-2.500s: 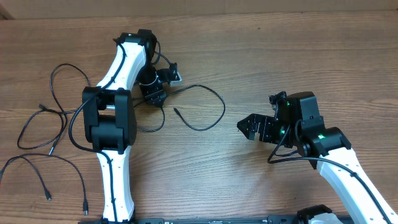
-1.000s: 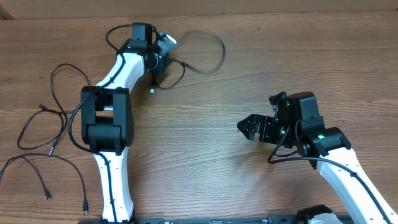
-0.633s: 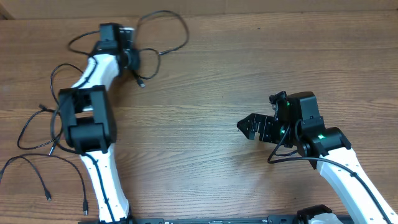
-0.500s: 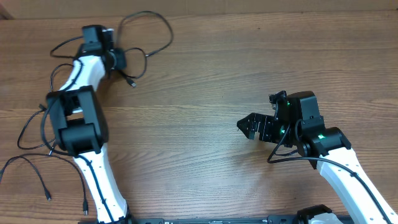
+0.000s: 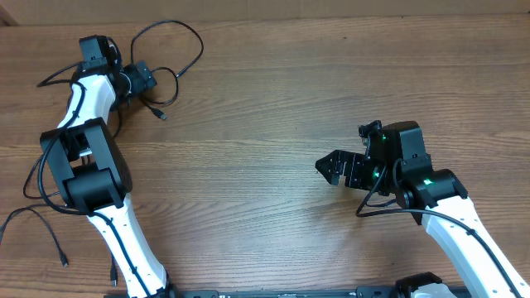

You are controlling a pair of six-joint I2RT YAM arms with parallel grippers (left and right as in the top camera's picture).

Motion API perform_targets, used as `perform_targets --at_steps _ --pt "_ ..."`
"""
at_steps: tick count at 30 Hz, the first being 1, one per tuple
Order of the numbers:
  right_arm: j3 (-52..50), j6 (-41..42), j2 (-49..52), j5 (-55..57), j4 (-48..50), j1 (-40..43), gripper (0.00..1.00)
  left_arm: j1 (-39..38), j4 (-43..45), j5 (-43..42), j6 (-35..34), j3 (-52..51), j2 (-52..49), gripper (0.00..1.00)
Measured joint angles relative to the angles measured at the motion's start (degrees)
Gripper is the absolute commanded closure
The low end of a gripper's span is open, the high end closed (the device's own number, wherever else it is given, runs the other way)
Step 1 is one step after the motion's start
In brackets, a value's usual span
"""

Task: Untangle cables
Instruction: 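Drag the grasped cable up and left toward the top-left area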

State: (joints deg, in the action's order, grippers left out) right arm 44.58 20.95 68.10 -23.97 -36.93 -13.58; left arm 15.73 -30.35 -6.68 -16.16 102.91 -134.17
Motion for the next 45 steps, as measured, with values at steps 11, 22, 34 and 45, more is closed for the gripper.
perform_targets --at_steps 11,22,34,45 --pt "0.00 -1.46 0.00 2.49 0.02 0.00 0.00 0.55 -10.60 -0.68 8.94 -3.21 8.15 0.00" --pt "11.76 -6.54 -4.04 16.50 -11.26 0.04 0.00 -3.39 -29.68 -0.39 16.92 -3.21 36.20 0.00" --pt "21.64 -9.03 -9.70 32.30 -18.73 0.07 0.00 -20.98 -41.62 -1.73 17.22 -3.21 40.89 0.00" --pt "21.64 -9.07 -8.02 33.79 -21.20 0.07 0.00 -32.85 -38.82 -2.82 16.33 -3.21 40.89 0.00"
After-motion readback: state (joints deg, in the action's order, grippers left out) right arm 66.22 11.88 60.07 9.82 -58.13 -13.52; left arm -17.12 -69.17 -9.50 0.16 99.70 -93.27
